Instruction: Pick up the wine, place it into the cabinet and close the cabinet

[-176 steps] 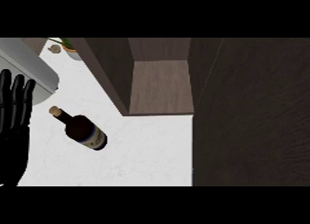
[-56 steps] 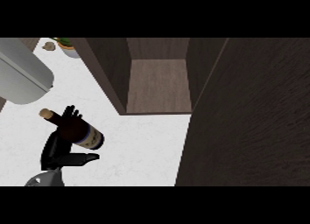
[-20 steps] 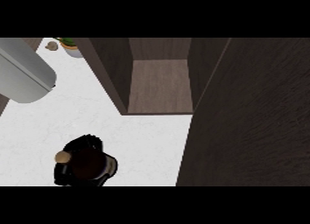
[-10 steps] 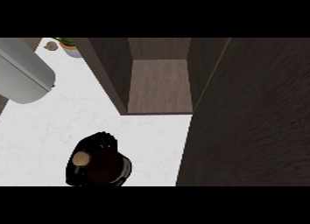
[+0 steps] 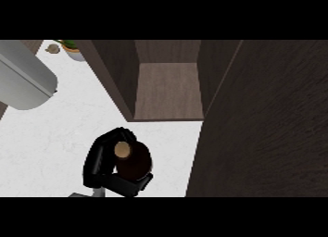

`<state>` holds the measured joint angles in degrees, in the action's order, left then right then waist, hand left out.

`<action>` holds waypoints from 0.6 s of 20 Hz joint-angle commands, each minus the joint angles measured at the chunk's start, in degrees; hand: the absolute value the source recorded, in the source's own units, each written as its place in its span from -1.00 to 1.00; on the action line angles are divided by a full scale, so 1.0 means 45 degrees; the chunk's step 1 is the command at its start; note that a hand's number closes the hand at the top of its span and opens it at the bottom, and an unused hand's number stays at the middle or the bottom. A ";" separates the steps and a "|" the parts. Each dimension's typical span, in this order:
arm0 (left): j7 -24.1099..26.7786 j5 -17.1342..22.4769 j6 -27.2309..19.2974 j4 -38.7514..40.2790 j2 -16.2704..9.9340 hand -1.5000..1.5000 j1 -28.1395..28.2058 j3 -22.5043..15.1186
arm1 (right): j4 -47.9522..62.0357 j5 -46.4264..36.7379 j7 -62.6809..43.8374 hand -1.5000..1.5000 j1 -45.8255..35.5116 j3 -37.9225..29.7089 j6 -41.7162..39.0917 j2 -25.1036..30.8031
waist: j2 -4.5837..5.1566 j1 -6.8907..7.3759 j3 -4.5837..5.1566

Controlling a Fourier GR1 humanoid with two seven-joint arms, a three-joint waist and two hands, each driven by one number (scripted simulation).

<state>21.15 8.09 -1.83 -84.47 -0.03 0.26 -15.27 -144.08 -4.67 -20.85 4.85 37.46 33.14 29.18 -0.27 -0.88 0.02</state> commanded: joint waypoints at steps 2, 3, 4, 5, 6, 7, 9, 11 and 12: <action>-0.0353 -0.0121 -0.0710 0.0670 0.0007 1.00 -0.1234 0.0792 | -0.2816 -0.0262 -0.0314 -1.00 0.1360 0.0257 0.0069 0.0396 | 0.0008 -0.0101 -0.0002; -0.0747 -0.0180 -0.2022 0.0460 0.0007 1.00 -0.1858 -0.0077 | -0.2843 -0.0480 -0.1175 -1.00 0.0693 0.0286 0.0026 0.0462 | 0.0006 -0.0106 0.0013; -0.0996 -0.0314 -0.1666 0.0236 0.0007 1.00 -0.1560 0.0155 | -0.3181 0.0377 -0.0654 -1.00 0.1244 -0.0660 -0.0296 0.1008 | 0.0012 -0.0057 -0.0008; -0.0702 -0.0337 -0.1869 0.1095 0.0007 1.00 -0.2115 0.0246 | -0.3242 -0.0010 -0.0400 -1.00 0.1587 0.0147 -0.0154 0.0872 | 0.0002 -0.0207 -0.0001; -0.0529 -0.0454 -0.2067 0.1018 0.0007 1.00 -0.1786 -0.0120 | -0.2719 -0.0102 -0.1174 -1.00 0.0666 -0.0102 -0.0085 0.0502 | 0.0029 0.0007 0.0010; -0.0663 -0.0783 -0.1646 0.1093 -0.0030 1.00 -0.2310 0.0339 | -0.2675 -0.0230 -0.1034 -1.00 0.0762 0.0092 0.0137 0.0323 | 0.0020 -0.0023 0.0010; -0.0455 -0.0649 -0.2293 0.1941 0.0007 1.00 -0.2834 -0.0012 | -0.2996 -0.0300 -0.0769 -1.00 0.1374 0.0277 0.0048 0.0678 | 0.0012 -0.0140 0.0008; -0.0643 -0.0588 -0.2074 0.2883 0.0007 1.00 -0.3953 0.0849 | -0.3107 0.0414 -0.0846 -1.00 0.0888 -0.0557 -0.0171 0.0844 | 0.0052 -0.0163 0.0009; -0.0039 -0.0420 -0.2071 0.3459 0.0007 1.00 -0.4034 0.0765 | -0.2159 -0.0255 0.0163 -1.00 0.1262 0.0571 -0.0099 0.0346 | 0.0044 -0.0125 0.0005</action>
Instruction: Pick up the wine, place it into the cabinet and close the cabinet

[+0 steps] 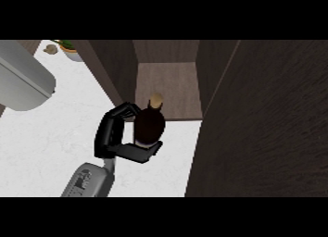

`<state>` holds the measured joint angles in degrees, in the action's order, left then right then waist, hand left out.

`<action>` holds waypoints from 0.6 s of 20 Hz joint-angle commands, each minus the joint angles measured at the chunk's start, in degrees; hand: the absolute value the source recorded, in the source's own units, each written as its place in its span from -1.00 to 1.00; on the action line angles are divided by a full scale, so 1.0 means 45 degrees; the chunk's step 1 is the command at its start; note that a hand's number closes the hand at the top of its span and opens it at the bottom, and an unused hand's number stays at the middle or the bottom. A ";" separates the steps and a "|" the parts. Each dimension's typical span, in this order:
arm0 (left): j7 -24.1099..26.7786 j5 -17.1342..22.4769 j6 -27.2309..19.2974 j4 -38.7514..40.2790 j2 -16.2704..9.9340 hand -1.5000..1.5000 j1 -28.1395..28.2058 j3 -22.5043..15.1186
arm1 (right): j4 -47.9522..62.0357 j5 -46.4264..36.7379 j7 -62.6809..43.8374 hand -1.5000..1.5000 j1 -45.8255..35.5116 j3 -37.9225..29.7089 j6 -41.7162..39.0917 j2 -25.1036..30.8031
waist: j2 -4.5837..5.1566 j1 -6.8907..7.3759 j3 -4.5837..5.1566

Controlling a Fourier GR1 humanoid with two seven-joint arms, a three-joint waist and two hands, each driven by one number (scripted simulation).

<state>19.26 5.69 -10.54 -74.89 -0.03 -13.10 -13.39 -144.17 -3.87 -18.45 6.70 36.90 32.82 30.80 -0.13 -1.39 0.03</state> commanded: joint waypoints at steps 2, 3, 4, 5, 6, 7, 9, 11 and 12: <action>-0.0322 0.0147 -0.0641 0.1267 0.0006 1.00 -0.1583 -0.0197 | -0.2286 0.0722 -0.0558 -1.00 0.0459 -0.0763 -0.0280 0.0249 | 0.0032 0.0055 -0.0007; 0.0330 0.0236 -0.0395 0.1895 0.0006 1.00 -0.1514 -0.0059 | -0.2831 0.0342 -0.1068 -1.00 0.0697 -0.0199 -0.0185 0.0355 | 0.0024 -0.0034 0.0005; -0.0166 0.0256 0.0179 0.2041 -0.0132 1.00 -0.2099 0.0730 | -0.2872 0.0678 -0.0824 -1.00 0.0833 -0.0673 -0.0261 0.0490 | 0.0027 -0.0022 -0.0004; -0.0126 0.0408 -0.0846 0.2621 0.0004 1.00 -0.2754 0.0377 | -0.3173 0.0434 -0.0659 -1.00 0.1204 -0.0309 -0.0246 0.0656 | 0.0019 -0.0289 0.0000; -0.0640 0.0321 -0.0727 0.2182 0.0005 1.00 -0.2597 0.0079 | -0.2621 0.0543 -0.0185 -1.00 0.1217 -0.0360 -0.0219 0.0344 | 0.0003 -0.0053 -0.0010; -0.0039 0.0224 0.0032 0.3015 -0.0125 1.00 -0.2754 0.0676 | -0.2915 0.0172 -0.0783 -1.00 0.0971 0.0023 -0.0211 0.0420 | 0.0018 -0.0077 0.0008; -0.0001 0.0172 0.0080 0.2969 0.0004 1.00 -0.2489 0.0459 | -0.2874 0.0329 -0.0559 -1.00 0.1098 -0.0129 -0.0120 0.0322 | 0.0008 0.0015 0.0003; -0.0156 0.0651 -0.1220 0.3693 0.0003 1.00 -0.3567 -0.0205 | -0.2611 0.0378 -0.1039 -1.00 0.0462 -0.0356 -0.0130 0.0236 | 0.0047 -0.0055 0.0015; -0.0003 0.0803 -0.0872 0.4296 0.0002 1.00 -0.4342 0.0378 | -0.2493 0.0317 0.0087 -1.00 0.1409 0.0220 -0.0236 0.0367 | 0.0044 -0.0280 0.0001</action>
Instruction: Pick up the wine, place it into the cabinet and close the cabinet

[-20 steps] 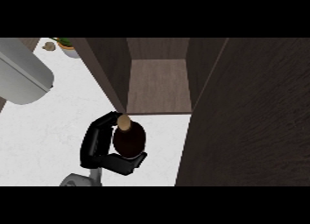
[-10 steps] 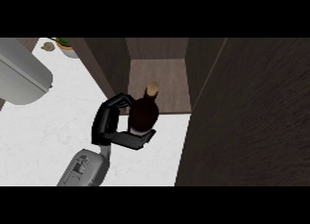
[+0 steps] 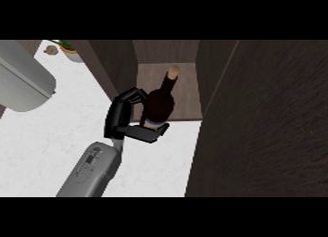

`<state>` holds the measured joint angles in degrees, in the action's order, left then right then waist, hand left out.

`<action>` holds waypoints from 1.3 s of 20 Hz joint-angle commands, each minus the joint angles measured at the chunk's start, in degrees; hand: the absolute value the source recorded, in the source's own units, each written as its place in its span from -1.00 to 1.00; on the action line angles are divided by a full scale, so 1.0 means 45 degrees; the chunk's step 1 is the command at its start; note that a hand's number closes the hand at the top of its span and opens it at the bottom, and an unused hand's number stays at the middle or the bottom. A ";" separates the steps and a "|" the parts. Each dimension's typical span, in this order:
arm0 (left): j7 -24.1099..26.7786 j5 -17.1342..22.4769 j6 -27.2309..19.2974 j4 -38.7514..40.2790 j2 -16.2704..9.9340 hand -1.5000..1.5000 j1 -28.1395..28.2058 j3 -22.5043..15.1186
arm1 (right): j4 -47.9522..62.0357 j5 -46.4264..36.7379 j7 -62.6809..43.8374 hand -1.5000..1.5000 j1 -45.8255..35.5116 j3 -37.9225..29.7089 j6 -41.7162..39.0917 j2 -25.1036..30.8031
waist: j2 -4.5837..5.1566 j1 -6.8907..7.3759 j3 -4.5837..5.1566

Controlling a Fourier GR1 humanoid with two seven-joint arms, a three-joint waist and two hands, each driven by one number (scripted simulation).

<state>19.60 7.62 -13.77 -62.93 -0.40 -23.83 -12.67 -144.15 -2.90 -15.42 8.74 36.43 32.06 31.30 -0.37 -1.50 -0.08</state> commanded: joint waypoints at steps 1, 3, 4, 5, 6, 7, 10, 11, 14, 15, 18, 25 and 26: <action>0.0101 0.0717 0.0271 0.1640 0.0084 1.00 -0.1724 0.0312 | -0.2157 0.0483 -0.0376 -1.00 0.0697 -0.0065 -0.0078 0.0019 | 0.0114 -0.0110 0.0023; 0.0174 0.1309 -0.0182 0.1775 0.0083 1.00 -0.1905 -0.0236 | -0.2334 0.0482 -0.0592 -1.00 0.0655 0.0030 -0.0247 0.0207 | 0.0122 -0.0228 0.0034; 0.0797 0.1191 -0.0197 0.2088 0.0081 1.00 -0.1584 -0.0301 | -0.2213 0.0186 -0.0478 -1.00 0.0660 -0.0045 -0.0053 0.0023 | 0.0115 -0.0134 0.0033; 0.0489 0.1279 -0.0191 0.2319 0.0081 1.00 -0.2223 0.0025 | -0.2367 0.0831 -0.0641 -1.00 0.0529 -0.0444 -0.0280 0.0229 | 0.0152 -0.0241 0.0032; 0.0118 0.1183 -0.0306 0.1986 0.0081 1.00 -0.2074 -0.0047 | -0.2704 0.0843 -0.0056 -1.00 0.1361 -0.0198 -0.0462 0.0565 | 0.0095 -0.0352 0.0013; 0.0251 0.1658 -0.0625 0.2388 0.0080 1.00 -0.2330 -0.0396 | -0.1812 0.0201 0.0155 -1.00 0.0739 0.0563 -0.0171 -0.0184 | 0.0133 -0.0379 0.0035; 0.0347 0.1845 -0.1064 0.2265 0.0078 1.00 -0.2378 -0.0608 | -0.2196 0.0723 0.0112 -1.00 0.1071 0.0170 -0.0408 0.0164 | 0.0126 -0.0376 0.0028; -0.0078 0.1871 -0.0923 0.2523 0.0077 1.00 -0.2748 -0.0261 | -0.1894 0.0423 0.0535 -1.00 0.1221 0.0499 -0.0387 0.0107 | 0.0128 -0.0481 0.0025; 0.0042 0.1743 -0.1379 0.2789 0.0076 1.00 -0.2909 -0.0547 | -0.1522 0.1233 0.0980 -1.00 0.0962 -0.0061 -0.0541 -0.0143 | 0.0197 -0.0497 0.0008; 0.0073 0.1650 -0.1827 0.2930 0.0075 1.00 -0.2980 -0.0652 | -0.1860 0.0871 0.0493 -1.00 0.1009 0.0177 -0.0491 0.0013 | 0.0195 -0.0657 0.0029; -0.0395 0.1234 -0.1704 0.3145 -0.0238 1.00 -0.3270 -0.0522 | -0.1356 0.1223 0.0933 -1.00 0.0912 -0.0020 -0.0659 -0.0086 | 0.0258 -0.0689 0.0009; -0.1373 0.0870 -0.3311 0.3135 0.0066 1.00 -0.3091 -0.0816 | -0.1145 0.1045 0.1335 -1.00 0.1125 0.0511 -0.0922 -0.0041 | 0.0311 -0.1188 0.0014; -0.1376 0.1182 -0.3307 0.2932 0.0066 1.00 -0.2994 -0.0919 | -0.1127 0.0981 0.1379 -1.00 0.0902 0.0732 -0.0829 -0.0360 | 0.0305 -0.1078 0.0035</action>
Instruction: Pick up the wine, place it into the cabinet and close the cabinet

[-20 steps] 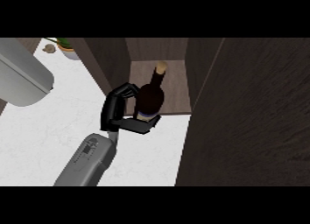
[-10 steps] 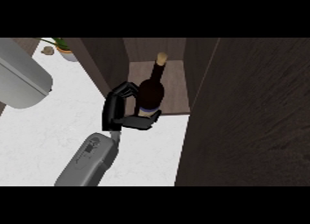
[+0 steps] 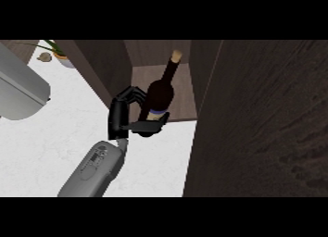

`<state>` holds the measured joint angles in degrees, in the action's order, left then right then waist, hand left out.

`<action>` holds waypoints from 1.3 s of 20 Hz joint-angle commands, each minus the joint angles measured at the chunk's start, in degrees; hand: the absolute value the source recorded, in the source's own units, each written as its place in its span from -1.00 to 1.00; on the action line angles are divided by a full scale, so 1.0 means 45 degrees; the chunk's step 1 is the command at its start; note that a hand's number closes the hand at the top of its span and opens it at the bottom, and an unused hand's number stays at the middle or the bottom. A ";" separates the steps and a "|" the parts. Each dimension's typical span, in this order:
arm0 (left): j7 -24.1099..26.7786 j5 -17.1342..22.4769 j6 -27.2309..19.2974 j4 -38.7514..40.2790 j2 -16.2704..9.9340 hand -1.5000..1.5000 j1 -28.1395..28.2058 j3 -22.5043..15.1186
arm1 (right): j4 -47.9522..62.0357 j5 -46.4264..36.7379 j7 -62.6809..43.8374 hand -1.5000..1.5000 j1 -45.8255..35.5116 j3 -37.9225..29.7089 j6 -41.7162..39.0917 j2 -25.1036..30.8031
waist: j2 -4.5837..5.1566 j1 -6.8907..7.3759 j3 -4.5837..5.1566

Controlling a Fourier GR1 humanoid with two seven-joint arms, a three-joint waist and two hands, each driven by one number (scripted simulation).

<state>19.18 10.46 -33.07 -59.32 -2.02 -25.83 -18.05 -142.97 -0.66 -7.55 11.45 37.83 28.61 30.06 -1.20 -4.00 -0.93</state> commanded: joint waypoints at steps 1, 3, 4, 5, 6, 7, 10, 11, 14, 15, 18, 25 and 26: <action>-0.1465 0.0478 0.0926 0.2134 0.0412 1.00 -0.2669 0.0477 | -0.1317 0.0647 -0.0321 -1.00 0.0384 0.0227 -0.0104 -0.0012 | 0.0521 -0.0564 0.0211; -0.1374 0.0660 0.0783 0.1993 0.0363 1.00 -0.2563 0.0689 | -0.1423 0.0885 -0.0687 -1.00 0.0169 -0.0126 -0.0255 0.0142 | 0.0591 -0.0483 0.0231; -0.1543 0.0858 0.0892 0.2475 0.0385 1.00 -0.2862 0.0960 | -0.1341 0.0432 -0.0207 -1.00 0.0511 0.0340 -0.0112 -0.0014 | 0.0533 -0.0686 0.0226; -0.1570 0.0943 0.1219 0.3009 0.0162 1.00 -0.3416 0.1234 | -0.1631 0.0658 -0.0578 -1.00 0.0573 0.0249 -0.0150 0.0103 | 0.0542 -0.0558 0.0234; -0.1210 0.1135 0.1426 0.3622 0.0354 1.00 -0.3776 0.1537 | -0.1240 0.0570 -0.0269 -1.00 0.0415 0.0300 -0.0154 -0.0085 | 0.0619 -0.0601 0.0240; -0.1458 0.1040 0.1247 0.4216 0.0303 1.00 -0.4477 0.1728 | -0.1493 0.0514 -0.0332 -1.00 0.0532 0.0131 -0.0089 0.0014 | 0.0589 -0.0621 0.0232; -0.0732 0.1223 0.1857 0.5577 -0.0101 1.00 -0.4967 0.2350 | -0.1702 0.0887 -0.0014 -1.00 0.0810 0.0017 -0.0374 0.0201 | 0.0628 -0.0587 0.0220; -0.0600 0.1208 0.1829 0.6024 0.0035 1.00 -0.5425 0.2467 | -0.1294 0.0926 0.0117 -1.00 0.0858 -0.0014 -0.0399 0.0149 | 0.0664 -0.0617 0.0217; -0.0022 0.1040 0.1360 0.7144 0.0437 1.00 -0.6291 0.2735 | -0.1463 0.0849 0.0076 -1.00 0.0937 -0.0118 -0.0447 0.0216 | 0.0629 -0.0513 0.0222; 0.0574 0.0868 0.1464 0.7426 0.0262 1.00 -0.6102 0.2687 | -0.1408 0.0841 -0.0058 -1.00 0.0560 -0.0067 -0.0467 0.0055 | 0.0755 -0.0606 0.0243; 0.0723 0.0689 0.1283 0.8299 0.0065 -1.00 -0.6790 0.2841 | -0.1520 0.0868 0.0256 -1.00 0.1043 -0.0038 -0.0675 0.0362 | 0.0718 -0.0761 0.0223; 0.0984 0.0458 0.1013 0.9842 -0.0555 -1.00 -0.8001 0.3203 | -0.1266 0.1017 0.0699 -1.00 0.1073 -0.0256 -0.0757 0.0200 | 0.0730 -0.0669 0.0212; 0.1499 0.0397 0.0882 1.0000 -0.0414 -1.00 -0.7624 0.3187 | -0.1596 0.0864 0.0540 -1.00 0.1200 -0.0005 -0.0846 0.0371 | 0.0779 -0.0872 0.0232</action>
<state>24.16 12.89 -28.00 -17.87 -3.53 -58.69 -4.35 -142.80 0.64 -2.89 14.58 37.56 25.38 30.45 2.10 -7.39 0.09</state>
